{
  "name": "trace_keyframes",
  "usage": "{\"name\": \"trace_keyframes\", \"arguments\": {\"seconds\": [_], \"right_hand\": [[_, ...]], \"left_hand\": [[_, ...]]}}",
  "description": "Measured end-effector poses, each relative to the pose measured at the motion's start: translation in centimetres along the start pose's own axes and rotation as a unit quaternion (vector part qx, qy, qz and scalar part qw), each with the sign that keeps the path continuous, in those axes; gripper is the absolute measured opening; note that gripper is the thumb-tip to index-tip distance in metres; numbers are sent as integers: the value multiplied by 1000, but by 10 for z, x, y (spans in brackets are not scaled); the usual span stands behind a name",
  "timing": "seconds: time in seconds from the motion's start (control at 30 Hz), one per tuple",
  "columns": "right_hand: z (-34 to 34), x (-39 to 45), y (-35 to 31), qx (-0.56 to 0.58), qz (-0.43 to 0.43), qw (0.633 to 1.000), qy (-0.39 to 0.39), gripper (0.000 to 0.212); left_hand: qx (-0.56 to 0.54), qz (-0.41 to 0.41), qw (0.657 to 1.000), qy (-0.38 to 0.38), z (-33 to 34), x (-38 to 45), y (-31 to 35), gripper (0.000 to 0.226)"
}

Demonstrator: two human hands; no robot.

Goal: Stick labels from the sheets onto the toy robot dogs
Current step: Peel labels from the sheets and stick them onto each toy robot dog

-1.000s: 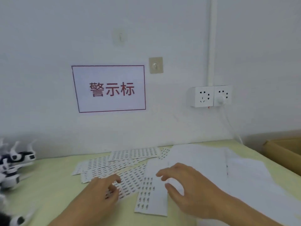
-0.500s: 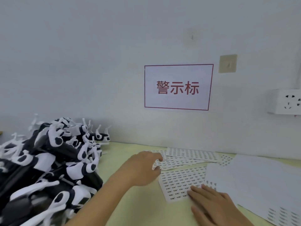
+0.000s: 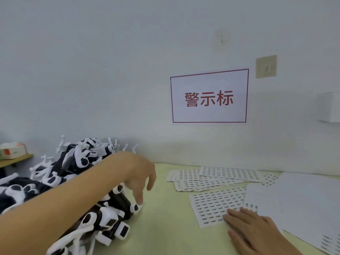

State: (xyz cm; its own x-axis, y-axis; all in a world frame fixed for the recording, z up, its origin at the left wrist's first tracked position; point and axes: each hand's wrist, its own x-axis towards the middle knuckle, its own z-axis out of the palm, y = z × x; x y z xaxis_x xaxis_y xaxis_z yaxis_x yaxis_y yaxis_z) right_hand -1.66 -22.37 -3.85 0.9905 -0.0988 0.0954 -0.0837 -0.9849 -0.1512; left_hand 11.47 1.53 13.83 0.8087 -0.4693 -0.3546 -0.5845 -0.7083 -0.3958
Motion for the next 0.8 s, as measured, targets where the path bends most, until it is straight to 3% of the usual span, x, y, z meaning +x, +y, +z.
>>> {"name": "trace_keyframes", "arguments": {"seconds": [0.17,0.27,0.43,0.57,0.63,0.7,0.8], "right_hand": [[-1,-1,-1,5,2,1000,5,49],[-2,0,-1,7,2,1000,4,49],[-2,-1,-1,4,4,1000,1,50],[-1,0,0,7,4,1000,-1,51],[-1,0,0,7,4,1000,-1,50],[-1,0,0,7,3,1000,0,50],[-1,1,0,5,2,1000,-3,50]], "left_hand": [[183,-8,978,-96,13,2,-26,64],[165,11,981,-96,12,6,-36,54],[14,43,998,-47,5,13,-60,38],[-91,42,994,48,16,26,-77,31],[-166,56,975,138,19,33,-77,25],[-264,54,941,204,19,41,-71,32],[-412,37,888,199,18,53,-52,35]]}}
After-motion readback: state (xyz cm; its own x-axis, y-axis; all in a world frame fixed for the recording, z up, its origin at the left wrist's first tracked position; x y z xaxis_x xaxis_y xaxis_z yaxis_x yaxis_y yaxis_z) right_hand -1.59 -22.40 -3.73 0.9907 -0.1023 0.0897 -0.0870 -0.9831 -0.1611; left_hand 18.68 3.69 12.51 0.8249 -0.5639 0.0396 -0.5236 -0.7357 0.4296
